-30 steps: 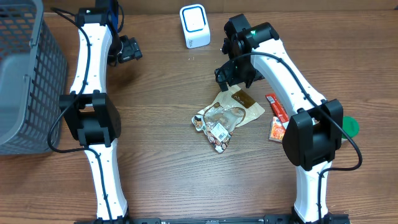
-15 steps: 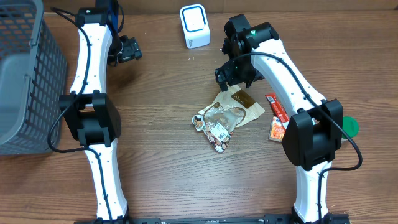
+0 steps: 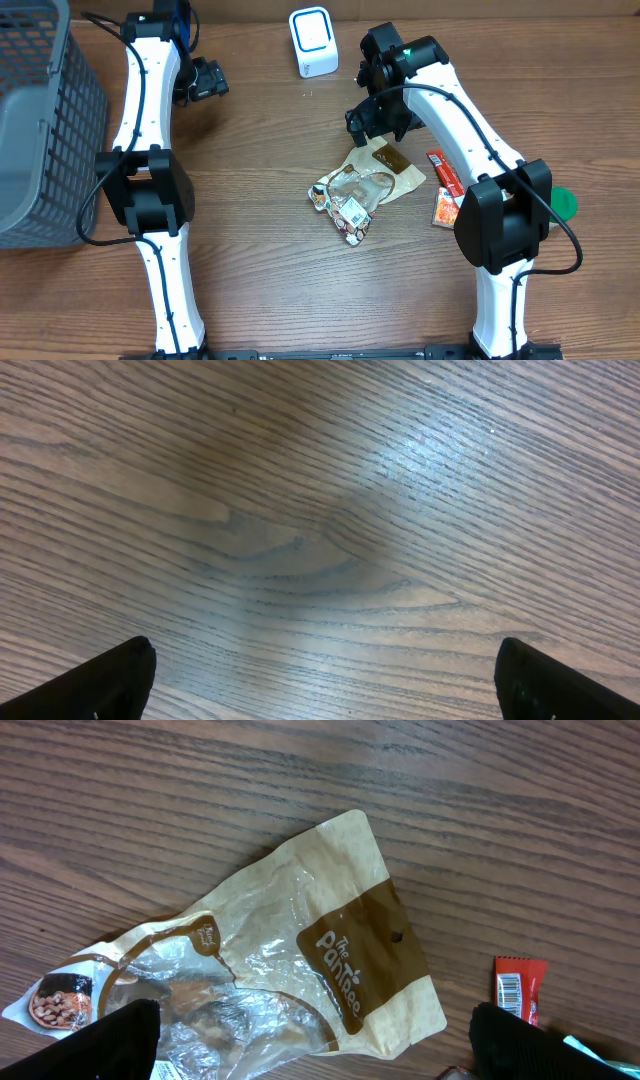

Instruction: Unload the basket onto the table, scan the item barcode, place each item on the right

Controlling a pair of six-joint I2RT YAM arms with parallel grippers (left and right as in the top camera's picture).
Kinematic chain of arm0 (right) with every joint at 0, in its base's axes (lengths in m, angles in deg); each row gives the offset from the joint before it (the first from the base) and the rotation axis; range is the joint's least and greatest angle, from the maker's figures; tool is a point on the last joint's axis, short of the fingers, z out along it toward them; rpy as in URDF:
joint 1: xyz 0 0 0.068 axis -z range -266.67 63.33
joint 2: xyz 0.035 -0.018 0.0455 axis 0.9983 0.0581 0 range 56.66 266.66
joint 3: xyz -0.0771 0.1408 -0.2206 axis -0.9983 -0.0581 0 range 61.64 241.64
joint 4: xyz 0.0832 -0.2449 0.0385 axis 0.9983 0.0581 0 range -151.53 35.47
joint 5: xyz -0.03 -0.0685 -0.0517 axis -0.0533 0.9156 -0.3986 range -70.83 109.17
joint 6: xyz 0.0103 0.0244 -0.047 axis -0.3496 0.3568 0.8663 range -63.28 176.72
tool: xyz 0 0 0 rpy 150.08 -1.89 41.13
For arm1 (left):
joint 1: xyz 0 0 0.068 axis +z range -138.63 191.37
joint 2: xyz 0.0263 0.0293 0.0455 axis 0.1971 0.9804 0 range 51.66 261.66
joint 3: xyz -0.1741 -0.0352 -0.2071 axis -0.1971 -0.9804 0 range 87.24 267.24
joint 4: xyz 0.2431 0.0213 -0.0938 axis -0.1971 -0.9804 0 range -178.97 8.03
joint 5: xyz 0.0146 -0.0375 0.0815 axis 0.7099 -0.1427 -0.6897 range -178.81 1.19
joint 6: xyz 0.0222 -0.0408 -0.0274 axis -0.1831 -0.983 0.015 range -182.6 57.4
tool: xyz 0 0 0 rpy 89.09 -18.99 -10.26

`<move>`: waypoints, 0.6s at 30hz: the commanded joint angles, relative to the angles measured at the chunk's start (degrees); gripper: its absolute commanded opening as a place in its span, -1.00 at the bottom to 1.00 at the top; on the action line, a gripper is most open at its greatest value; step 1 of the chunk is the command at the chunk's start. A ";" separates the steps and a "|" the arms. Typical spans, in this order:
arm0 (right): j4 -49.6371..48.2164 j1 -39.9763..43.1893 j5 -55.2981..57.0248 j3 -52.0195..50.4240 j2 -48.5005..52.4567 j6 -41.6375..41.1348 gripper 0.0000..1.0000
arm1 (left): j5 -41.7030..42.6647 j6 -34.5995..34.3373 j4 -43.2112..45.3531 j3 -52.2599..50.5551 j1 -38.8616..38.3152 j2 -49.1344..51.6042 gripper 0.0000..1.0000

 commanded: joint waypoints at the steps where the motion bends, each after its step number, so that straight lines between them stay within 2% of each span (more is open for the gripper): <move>1: -0.07 0.26 0.33 -0.15 -0.83 -0.42 1.00 | -0.74 0.44 -0.09 0.70 -0.13 0.92 0.99; 10: -1.03 -0.28 0.35 -0.20 -2.51 -0.39 1.00 | -0.74 0.44 -0.09 0.70 -0.13 0.92 1.00; 18: -1.14 -2.05 0.37 -0.20 -13.66 -0.39 1.00 | -0.74 0.44 -0.09 0.72 -0.13 0.92 0.99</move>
